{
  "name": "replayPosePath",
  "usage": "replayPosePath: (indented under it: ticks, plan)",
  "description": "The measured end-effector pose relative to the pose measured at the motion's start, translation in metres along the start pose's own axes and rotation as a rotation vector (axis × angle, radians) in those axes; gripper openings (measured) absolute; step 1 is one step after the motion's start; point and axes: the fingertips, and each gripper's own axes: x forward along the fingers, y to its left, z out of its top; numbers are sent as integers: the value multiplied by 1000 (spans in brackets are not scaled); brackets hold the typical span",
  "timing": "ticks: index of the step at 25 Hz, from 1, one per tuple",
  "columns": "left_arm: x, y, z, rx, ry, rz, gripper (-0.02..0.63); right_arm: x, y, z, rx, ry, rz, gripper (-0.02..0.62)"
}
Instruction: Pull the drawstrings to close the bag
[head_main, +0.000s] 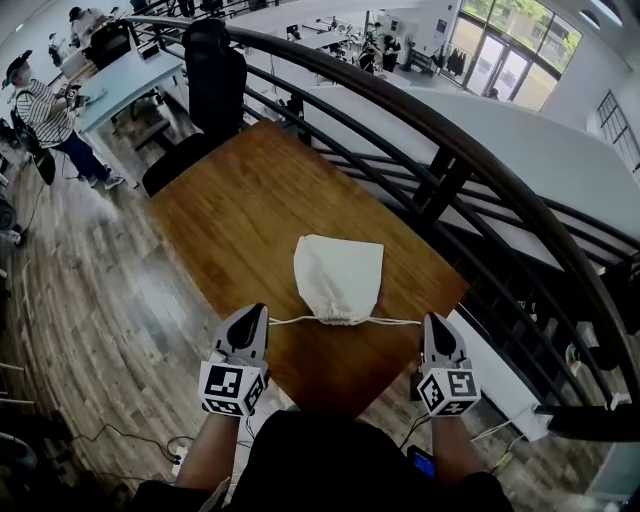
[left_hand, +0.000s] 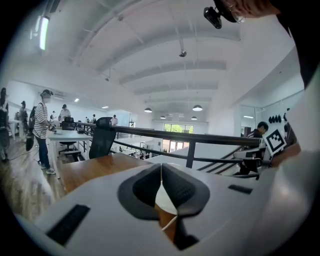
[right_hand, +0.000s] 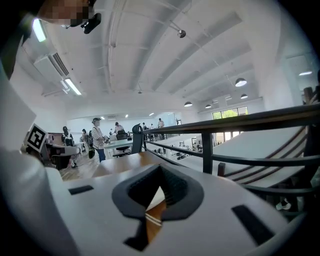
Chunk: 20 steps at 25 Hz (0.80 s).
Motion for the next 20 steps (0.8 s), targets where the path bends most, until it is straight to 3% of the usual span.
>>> replayPosePath:
  ticks: [20]
  plan:
    - [7, -12, -18, -7, 40, -27, 18, 3, -6, -3, 4, -3, 15, -8]
